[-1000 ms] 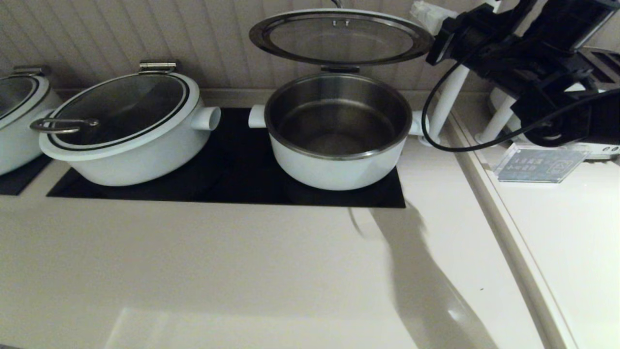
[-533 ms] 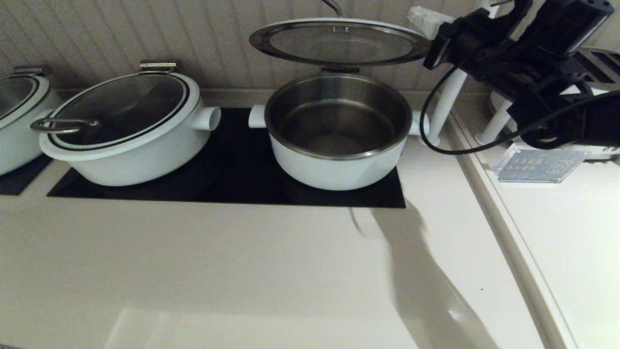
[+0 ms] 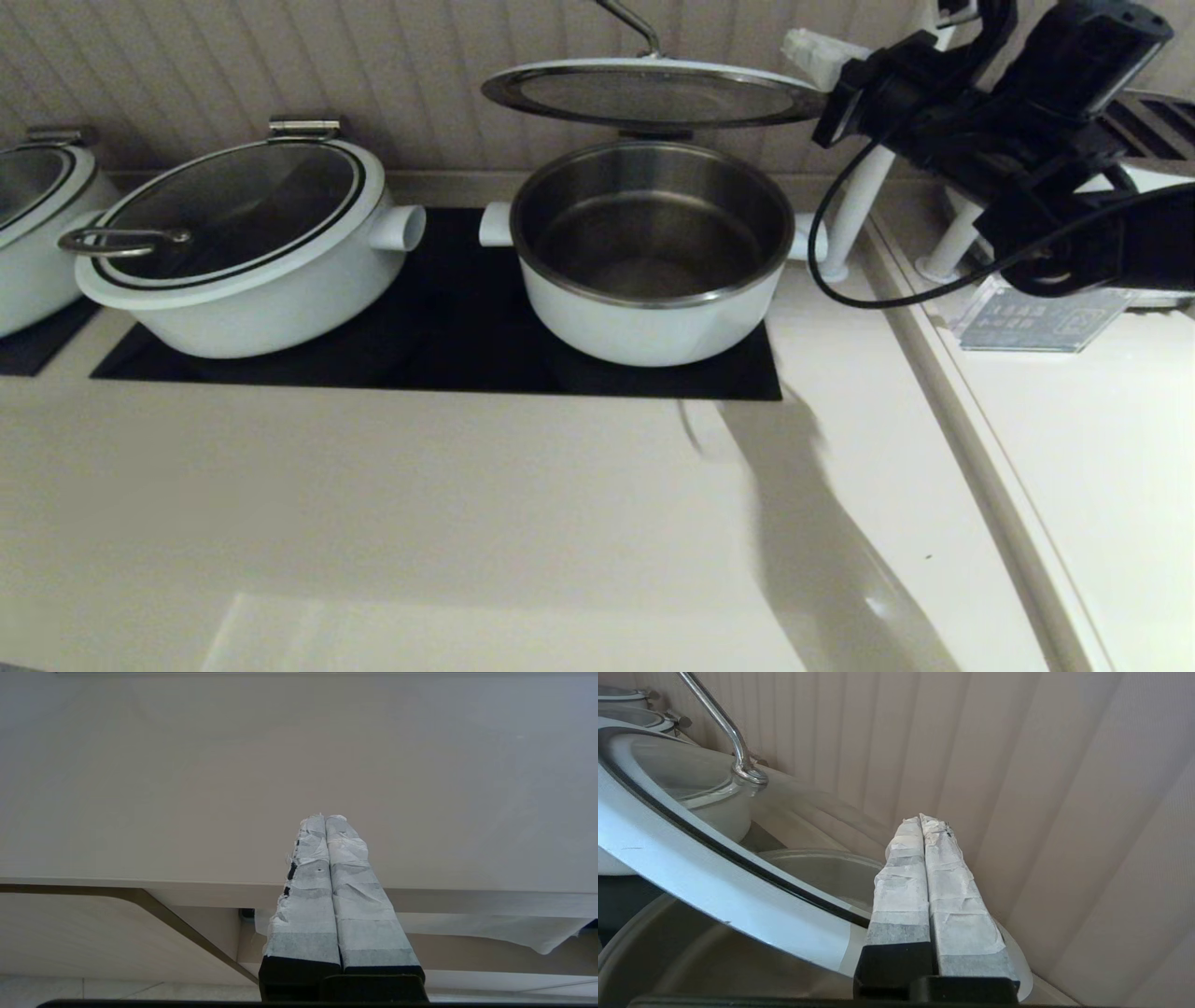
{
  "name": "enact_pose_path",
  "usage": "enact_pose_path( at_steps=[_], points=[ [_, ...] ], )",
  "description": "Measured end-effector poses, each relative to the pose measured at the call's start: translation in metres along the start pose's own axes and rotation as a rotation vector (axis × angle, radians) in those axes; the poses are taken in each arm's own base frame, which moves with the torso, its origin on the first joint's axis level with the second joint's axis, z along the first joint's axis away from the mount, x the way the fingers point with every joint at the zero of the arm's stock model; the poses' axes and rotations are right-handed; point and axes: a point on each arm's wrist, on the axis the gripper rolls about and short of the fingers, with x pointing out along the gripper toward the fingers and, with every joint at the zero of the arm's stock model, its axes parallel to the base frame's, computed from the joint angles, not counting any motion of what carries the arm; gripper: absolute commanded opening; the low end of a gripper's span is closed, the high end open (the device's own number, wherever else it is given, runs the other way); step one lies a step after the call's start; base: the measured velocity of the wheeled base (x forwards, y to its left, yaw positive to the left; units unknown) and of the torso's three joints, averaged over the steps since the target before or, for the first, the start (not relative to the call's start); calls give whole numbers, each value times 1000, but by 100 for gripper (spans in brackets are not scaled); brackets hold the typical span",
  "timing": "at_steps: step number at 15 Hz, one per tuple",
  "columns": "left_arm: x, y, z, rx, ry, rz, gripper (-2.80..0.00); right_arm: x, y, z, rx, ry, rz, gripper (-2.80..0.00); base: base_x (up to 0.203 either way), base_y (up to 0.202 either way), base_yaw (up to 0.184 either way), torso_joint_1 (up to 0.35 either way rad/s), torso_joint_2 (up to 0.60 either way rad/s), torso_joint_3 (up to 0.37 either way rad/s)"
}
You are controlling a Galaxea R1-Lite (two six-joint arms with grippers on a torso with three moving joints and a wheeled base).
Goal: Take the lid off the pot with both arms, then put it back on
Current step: Close the pot lid
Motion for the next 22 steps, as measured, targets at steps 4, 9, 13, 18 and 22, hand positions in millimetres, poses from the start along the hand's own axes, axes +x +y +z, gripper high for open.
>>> enact_pose_path(
  at_steps=[4,9,13,18,22],
  points=[
    [0,0,0,1,0,0,-280,-4,3,-5,5,11,2,-280,0,0,0,0,0,0],
    [0,0,0,0,0,1,-280,-7,6,-7,8,14,6,-280,0,0,0,0,0,0],
    [0,0,0,0,0,0,-280,-13,16,-14,7,27,21,-280,0,0,0,0,0,0],
    [0,0,0,0,0,0,-280,-17,29,-17,18,31,45,-280,0,0,0,0,0,0],
    [0,0,0,0,0,0,-280,-25,38,-24,29,47,56,-280,0,0,0,0,0,0]
  ],
)
